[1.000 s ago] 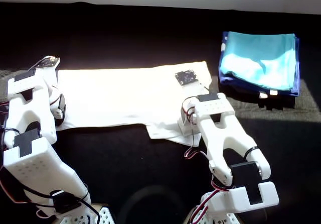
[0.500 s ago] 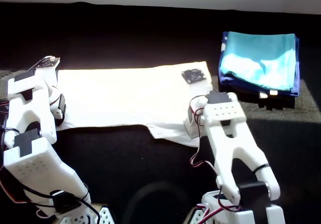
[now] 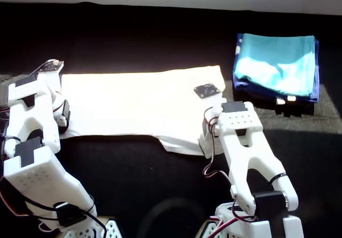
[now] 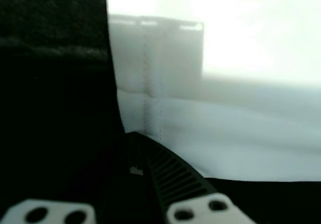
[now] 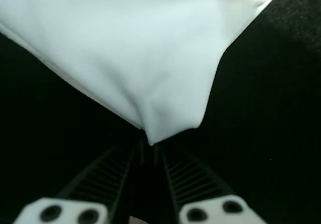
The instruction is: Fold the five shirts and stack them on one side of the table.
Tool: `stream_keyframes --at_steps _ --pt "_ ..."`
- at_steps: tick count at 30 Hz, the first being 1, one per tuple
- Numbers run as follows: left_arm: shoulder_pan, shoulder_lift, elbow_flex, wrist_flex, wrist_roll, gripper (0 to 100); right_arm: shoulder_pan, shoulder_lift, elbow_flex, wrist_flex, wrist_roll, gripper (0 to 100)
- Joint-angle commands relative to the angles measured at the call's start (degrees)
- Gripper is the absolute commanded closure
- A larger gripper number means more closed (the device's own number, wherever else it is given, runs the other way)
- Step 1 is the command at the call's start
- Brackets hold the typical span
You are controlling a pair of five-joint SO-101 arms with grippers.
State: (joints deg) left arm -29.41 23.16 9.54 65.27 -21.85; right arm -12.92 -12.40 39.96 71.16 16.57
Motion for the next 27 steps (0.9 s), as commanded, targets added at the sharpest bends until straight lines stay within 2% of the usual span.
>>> stream_keyframes --at_steps 1,7,9,11,12,18,27 --pt "0.4 0.2 0.1 -1.8 0.2 99 0.5 -1.6 -0.7 2.5 0.4 91.1" --pt "0.4 0.2 0.1 -1.8 0.2 99 1.2 -10.4 -12.8 7.6 0.4 89.0" --pt "0.4 0.2 0.1 -1.8 0.2 99 2.2 -11.3 -18.0 3.9 0.1 89.2" --pt "0.4 0.2 0.1 -1.8 0.2 99 2.5 -9.2 -20.2 -1.8 0.1 94.4" --pt "0.4 0.2 0.1 -1.8 0.2 99 2.5 -6.9 -20.7 -4.9 0.1 99.4" --pt "0.4 0.2 0.1 -1.8 0.2 99 2.4 17.5 -31.6 -14.6 0.1 99.2" --pt "0.4 0.2 0.1 -1.8 0.2 99 6.1 52.2 -69.9 -15.1 0.1 99.2"
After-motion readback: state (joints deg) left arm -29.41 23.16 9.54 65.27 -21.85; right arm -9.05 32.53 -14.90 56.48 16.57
